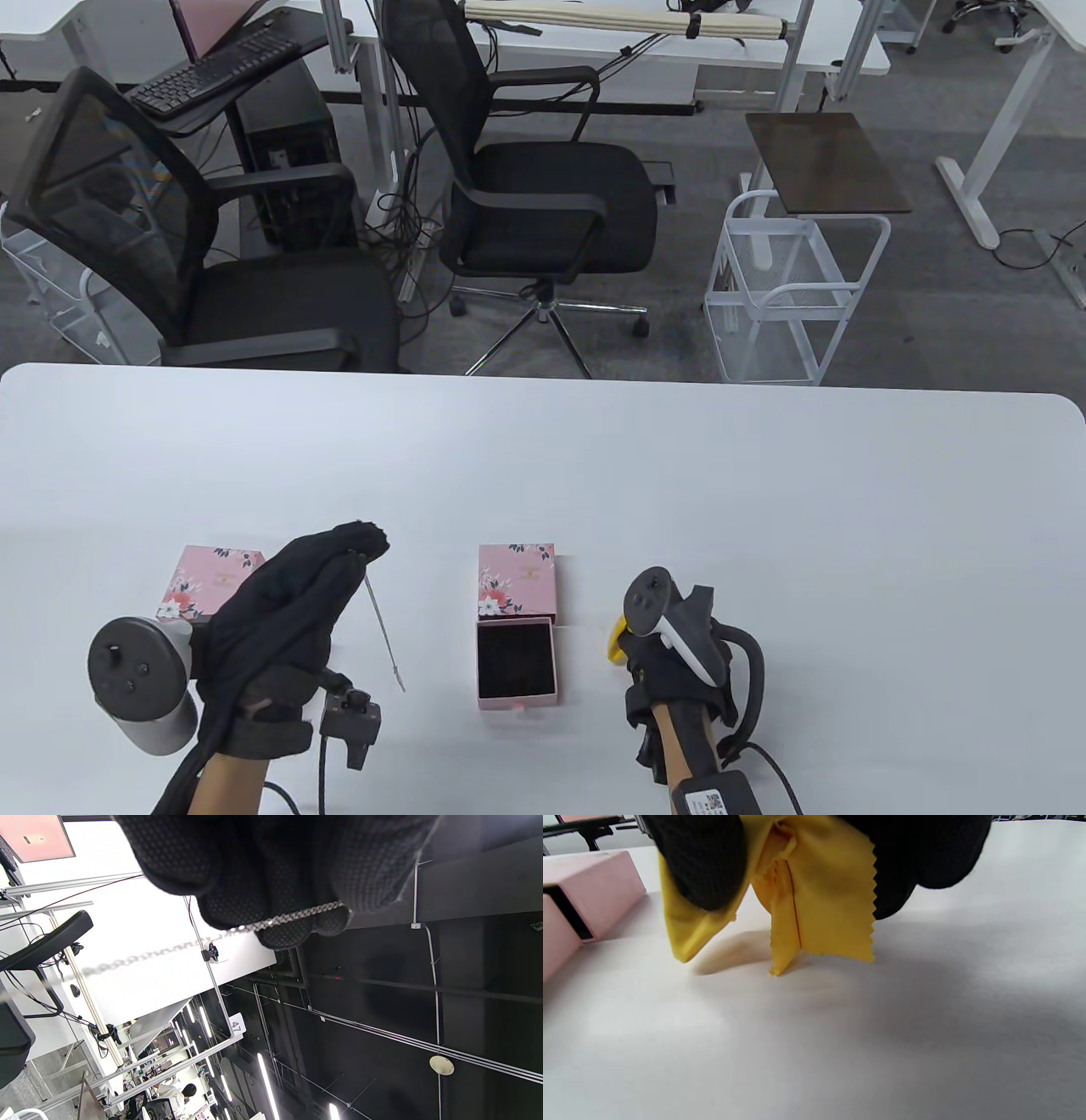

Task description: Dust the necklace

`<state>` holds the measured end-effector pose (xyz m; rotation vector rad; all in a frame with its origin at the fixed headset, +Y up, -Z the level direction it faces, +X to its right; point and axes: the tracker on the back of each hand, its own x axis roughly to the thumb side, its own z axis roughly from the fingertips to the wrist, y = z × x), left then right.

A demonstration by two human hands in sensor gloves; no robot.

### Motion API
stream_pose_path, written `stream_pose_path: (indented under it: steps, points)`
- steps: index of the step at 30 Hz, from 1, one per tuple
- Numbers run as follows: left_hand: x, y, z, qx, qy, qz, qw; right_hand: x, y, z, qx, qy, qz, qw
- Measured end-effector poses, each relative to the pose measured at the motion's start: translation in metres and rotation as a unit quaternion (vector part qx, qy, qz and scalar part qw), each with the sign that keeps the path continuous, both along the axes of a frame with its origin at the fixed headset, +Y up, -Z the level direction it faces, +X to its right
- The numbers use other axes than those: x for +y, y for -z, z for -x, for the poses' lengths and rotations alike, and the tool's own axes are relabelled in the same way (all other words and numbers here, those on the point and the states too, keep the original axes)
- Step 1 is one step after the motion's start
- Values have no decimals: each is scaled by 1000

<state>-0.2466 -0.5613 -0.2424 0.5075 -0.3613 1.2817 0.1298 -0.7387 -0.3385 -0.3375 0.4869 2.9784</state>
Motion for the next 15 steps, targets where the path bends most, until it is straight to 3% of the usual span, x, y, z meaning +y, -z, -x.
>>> stream_pose_path:
  steps: [6,15]
  points:
    - [-2,2,-4,-2,8,5,1000,-10,0,-1,1,-9,37,999]
    - [-6,5,-10,-5,18,11,1000,11,-8,-2,0,11,3,1000]
